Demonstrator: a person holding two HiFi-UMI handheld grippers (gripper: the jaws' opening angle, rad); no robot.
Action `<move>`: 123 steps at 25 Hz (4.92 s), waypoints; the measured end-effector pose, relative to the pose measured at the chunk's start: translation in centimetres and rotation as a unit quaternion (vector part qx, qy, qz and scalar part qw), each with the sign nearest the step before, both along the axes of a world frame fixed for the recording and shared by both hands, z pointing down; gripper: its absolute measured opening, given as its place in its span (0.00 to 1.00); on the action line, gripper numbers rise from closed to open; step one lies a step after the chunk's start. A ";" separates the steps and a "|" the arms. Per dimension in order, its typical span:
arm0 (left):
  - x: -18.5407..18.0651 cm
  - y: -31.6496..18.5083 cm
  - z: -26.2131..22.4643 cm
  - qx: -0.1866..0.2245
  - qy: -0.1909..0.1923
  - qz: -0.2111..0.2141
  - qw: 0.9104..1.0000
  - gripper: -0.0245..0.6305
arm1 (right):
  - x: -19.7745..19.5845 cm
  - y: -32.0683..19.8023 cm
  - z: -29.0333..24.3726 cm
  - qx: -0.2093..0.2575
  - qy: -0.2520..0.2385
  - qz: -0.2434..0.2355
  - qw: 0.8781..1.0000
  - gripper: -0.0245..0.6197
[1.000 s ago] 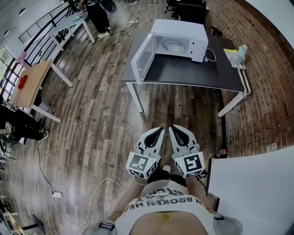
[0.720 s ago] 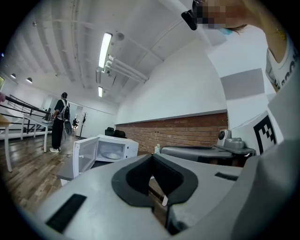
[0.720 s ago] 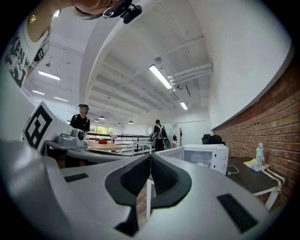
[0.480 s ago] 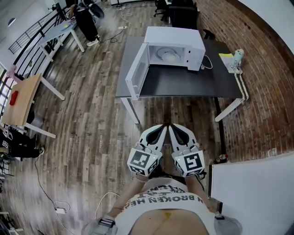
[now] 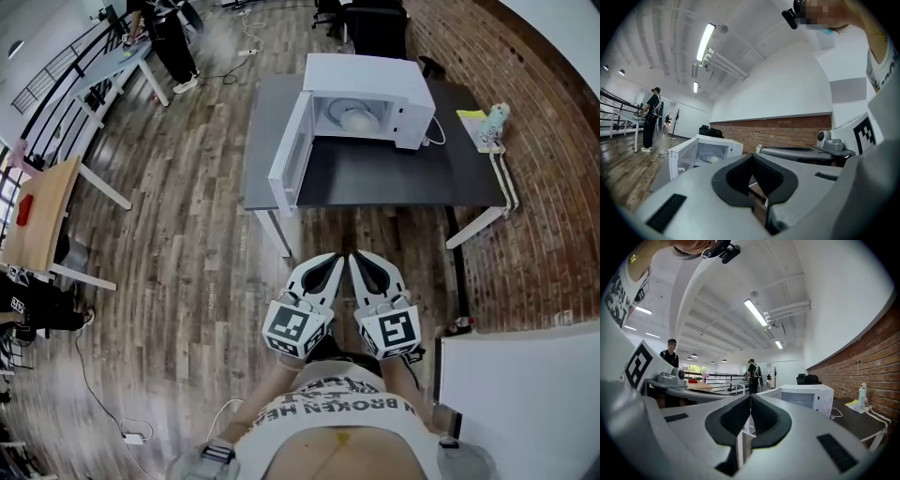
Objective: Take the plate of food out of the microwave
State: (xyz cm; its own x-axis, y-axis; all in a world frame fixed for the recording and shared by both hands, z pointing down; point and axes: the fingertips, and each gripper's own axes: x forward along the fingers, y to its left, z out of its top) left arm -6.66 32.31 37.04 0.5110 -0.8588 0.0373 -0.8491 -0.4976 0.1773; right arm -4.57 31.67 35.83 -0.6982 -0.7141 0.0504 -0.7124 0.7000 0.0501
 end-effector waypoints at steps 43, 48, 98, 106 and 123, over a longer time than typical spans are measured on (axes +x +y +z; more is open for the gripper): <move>3.4 -24.7 -0.5 -0.008 -0.003 -0.041 0.999 0.05 | 5.1 -25.2 -0.8 -0.007 -0.023 -0.005 1.000 0.05; 5.5 -28.0 -0.2 -0.007 -0.001 -0.056 0.998 0.05 | 6.8 -28.4 -0.3 -0.006 -0.022 -0.024 0.999 0.05; -2.4 -53.4 6.8 -0.081 0.040 0.026 0.996 0.05 | 0.1 -52.9 6.8 -0.073 0.036 0.073 0.994 0.05; -2.2 -55.3 7.8 -0.088 0.033 0.007 0.996 0.05 | 1.0 -55.1 7.8 -0.084 0.039 0.060 0.994 0.05; -1.6 -57.5 10.2 -0.113 -0.001 -0.025 0.993 0.05 | 2.6 -57.3 10.3 -0.109 0.048 0.033 0.992 0.05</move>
